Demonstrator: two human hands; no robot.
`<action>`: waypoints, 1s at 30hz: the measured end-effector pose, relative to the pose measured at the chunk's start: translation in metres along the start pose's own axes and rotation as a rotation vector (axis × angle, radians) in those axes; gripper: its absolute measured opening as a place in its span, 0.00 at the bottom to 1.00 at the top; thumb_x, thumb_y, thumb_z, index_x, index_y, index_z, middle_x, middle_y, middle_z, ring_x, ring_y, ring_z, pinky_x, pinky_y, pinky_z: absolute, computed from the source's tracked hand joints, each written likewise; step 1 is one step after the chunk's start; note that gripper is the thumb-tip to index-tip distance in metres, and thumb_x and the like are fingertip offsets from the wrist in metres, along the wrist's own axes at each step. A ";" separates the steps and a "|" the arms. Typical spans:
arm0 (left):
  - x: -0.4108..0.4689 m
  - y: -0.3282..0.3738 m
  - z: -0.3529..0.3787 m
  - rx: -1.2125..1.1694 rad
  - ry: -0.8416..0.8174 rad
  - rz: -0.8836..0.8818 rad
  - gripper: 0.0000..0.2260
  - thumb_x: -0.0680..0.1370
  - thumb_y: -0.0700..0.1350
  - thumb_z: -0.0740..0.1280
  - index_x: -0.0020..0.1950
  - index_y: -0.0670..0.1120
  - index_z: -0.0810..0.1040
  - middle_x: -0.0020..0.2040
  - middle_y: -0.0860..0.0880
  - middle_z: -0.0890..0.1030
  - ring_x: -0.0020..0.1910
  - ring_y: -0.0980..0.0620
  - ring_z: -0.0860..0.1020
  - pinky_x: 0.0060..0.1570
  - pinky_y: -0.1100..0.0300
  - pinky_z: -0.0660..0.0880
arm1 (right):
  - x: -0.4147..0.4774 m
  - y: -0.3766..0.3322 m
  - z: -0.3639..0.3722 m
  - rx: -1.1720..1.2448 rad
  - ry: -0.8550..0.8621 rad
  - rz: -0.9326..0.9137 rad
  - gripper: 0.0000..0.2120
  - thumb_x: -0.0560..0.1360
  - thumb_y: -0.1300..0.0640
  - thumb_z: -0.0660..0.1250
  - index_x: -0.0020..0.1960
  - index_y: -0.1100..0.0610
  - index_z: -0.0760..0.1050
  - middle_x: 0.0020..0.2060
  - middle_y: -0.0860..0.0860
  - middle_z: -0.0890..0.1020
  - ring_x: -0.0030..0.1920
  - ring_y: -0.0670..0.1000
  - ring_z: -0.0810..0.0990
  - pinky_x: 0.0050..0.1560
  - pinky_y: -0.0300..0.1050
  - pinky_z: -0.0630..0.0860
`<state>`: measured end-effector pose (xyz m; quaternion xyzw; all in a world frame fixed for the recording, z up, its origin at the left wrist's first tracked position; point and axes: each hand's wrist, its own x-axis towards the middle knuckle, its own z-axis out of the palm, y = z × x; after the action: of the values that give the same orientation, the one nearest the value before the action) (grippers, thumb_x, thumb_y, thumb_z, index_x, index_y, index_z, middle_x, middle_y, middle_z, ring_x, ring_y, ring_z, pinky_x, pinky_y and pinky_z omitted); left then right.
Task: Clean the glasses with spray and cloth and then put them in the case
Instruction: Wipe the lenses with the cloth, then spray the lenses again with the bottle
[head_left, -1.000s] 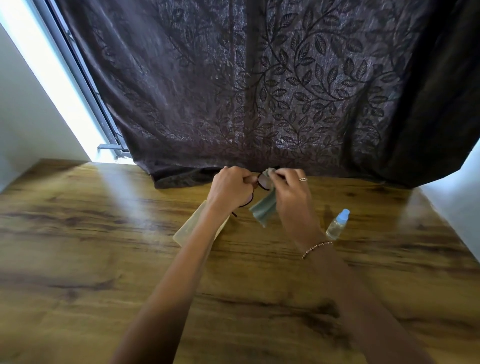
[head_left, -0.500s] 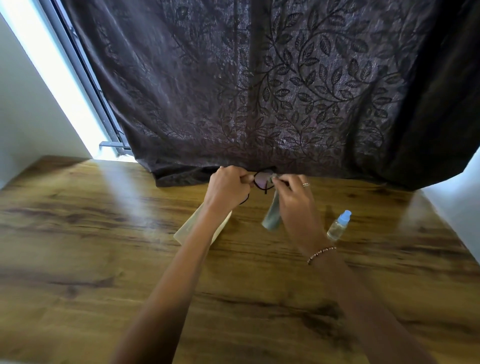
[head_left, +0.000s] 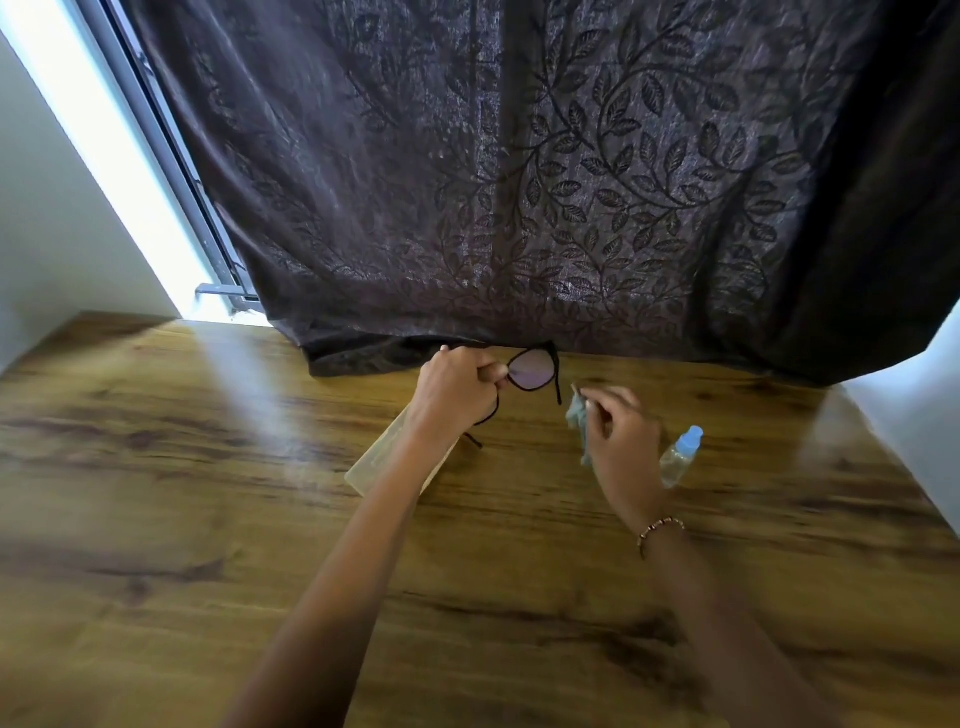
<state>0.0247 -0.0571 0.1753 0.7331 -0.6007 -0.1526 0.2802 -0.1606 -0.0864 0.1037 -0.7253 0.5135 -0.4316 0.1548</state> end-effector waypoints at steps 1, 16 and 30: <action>0.000 0.000 0.000 -0.006 0.002 -0.002 0.12 0.76 0.37 0.60 0.40 0.47 0.83 0.42 0.49 0.84 0.46 0.47 0.79 0.50 0.54 0.74 | -0.005 0.005 0.002 0.048 -0.039 0.093 0.10 0.78 0.64 0.63 0.56 0.58 0.80 0.50 0.49 0.79 0.49 0.47 0.78 0.49 0.28 0.69; -0.005 -0.003 0.016 -0.102 -0.009 0.092 0.11 0.79 0.35 0.60 0.48 0.43 0.82 0.42 0.53 0.79 0.42 0.53 0.74 0.45 0.62 0.66 | -0.001 0.003 -0.002 0.774 -0.189 0.668 0.11 0.79 0.52 0.62 0.54 0.56 0.79 0.45 0.52 0.84 0.46 0.50 0.82 0.44 0.37 0.78; -0.006 -0.019 0.024 -0.153 0.185 0.265 0.11 0.76 0.50 0.68 0.56 0.49 0.81 0.49 0.51 0.78 0.44 0.55 0.76 0.47 0.61 0.73 | 0.034 -0.043 0.001 1.034 -0.265 0.462 0.07 0.76 0.58 0.68 0.49 0.60 0.82 0.41 0.53 0.84 0.41 0.48 0.82 0.43 0.38 0.79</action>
<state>0.0248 -0.0545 0.1441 0.6349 -0.6503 -0.0917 0.4070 -0.1306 -0.0979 0.1478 -0.4722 0.3572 -0.4869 0.6421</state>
